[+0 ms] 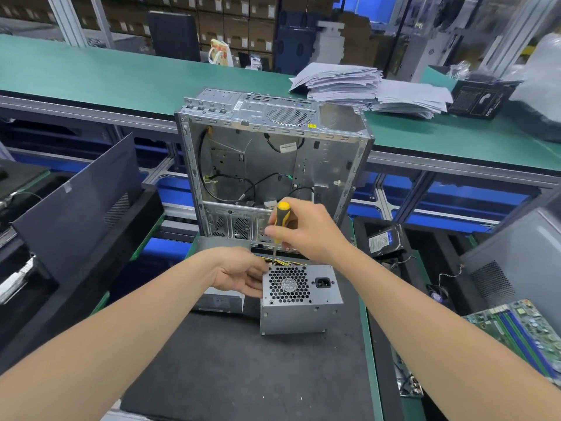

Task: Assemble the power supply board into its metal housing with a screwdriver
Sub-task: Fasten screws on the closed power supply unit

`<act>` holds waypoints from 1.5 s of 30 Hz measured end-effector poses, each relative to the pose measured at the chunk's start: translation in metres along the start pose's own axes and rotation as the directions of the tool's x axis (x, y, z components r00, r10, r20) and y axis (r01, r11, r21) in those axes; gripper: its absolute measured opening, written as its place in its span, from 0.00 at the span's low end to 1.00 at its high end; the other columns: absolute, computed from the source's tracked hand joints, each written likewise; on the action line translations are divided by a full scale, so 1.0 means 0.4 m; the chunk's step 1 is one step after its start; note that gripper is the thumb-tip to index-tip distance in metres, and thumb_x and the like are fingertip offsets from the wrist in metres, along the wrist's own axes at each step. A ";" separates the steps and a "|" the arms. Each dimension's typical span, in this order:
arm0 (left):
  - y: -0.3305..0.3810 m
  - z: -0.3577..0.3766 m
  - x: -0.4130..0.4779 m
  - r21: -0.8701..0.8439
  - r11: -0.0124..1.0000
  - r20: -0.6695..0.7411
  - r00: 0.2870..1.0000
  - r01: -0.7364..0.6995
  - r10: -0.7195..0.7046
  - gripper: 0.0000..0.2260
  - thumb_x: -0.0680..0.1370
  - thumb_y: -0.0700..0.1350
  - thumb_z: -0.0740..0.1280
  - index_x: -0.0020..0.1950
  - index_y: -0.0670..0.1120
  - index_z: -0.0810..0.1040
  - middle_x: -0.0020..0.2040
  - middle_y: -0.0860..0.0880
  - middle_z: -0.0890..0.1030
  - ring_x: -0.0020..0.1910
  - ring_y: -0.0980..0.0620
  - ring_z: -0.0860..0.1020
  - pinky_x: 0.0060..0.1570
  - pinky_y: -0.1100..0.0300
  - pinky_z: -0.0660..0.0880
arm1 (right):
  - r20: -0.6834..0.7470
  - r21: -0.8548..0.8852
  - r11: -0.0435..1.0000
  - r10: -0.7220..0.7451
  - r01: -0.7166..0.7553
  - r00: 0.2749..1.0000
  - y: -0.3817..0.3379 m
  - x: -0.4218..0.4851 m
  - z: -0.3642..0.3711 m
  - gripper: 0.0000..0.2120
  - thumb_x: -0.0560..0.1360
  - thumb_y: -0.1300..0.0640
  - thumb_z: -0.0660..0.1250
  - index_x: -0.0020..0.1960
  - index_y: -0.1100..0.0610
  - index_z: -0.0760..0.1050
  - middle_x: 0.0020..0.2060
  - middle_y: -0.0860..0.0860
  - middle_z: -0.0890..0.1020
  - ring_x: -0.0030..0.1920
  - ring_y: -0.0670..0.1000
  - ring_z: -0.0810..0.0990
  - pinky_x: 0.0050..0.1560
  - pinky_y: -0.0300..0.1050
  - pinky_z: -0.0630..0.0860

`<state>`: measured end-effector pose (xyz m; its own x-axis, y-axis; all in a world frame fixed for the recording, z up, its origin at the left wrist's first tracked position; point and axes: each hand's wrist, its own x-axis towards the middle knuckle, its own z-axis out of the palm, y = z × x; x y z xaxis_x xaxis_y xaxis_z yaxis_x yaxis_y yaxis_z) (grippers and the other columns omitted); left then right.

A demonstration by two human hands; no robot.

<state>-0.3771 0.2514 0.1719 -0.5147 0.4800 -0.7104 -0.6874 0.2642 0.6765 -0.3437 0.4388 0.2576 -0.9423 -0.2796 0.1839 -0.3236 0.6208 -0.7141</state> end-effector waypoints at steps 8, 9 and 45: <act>0.061 0.082 0.029 0.608 0.739 -0.244 0.818 -0.290 0.521 0.06 0.79 0.43 0.67 0.51 0.52 0.82 0.52 0.54 0.82 0.48 0.53 0.80 0.49 0.56 0.79 | -0.189 -0.043 0.978 0.194 -0.205 0.963 0.115 -0.080 -0.075 0.07 0.73 0.59 0.73 0.40 0.49 0.78 0.39 0.44 0.86 0.42 0.49 0.86 0.49 0.57 0.84; 0.071 0.104 0.032 0.661 0.681 -0.220 0.786 -0.315 0.578 0.06 0.79 0.44 0.67 0.50 0.54 0.82 0.51 0.56 0.81 0.47 0.54 0.80 0.45 0.60 0.77 | -0.212 -0.069 0.969 0.220 -0.239 0.952 0.133 -0.100 -0.078 0.08 0.73 0.59 0.73 0.39 0.49 0.77 0.39 0.43 0.86 0.42 0.49 0.85 0.48 0.55 0.83; -0.086 0.642 0.206 0.896 0.210 0.168 0.736 -0.392 0.656 0.08 0.78 0.39 0.62 0.50 0.51 0.79 0.47 0.53 0.81 0.46 0.53 0.79 0.48 0.54 0.77 | -0.151 -0.446 0.716 0.532 -0.538 0.833 0.687 -0.655 -0.143 0.20 0.82 0.55 0.66 0.73 0.57 0.73 0.76 0.55 0.68 0.75 0.57 0.69 0.71 0.49 0.69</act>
<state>-0.2643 0.4967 0.1398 -0.7434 0.6672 -0.0470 0.5162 0.6170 0.5940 -0.1906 0.7247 0.0516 -0.9701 0.2078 -0.1251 0.2371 0.9210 -0.3090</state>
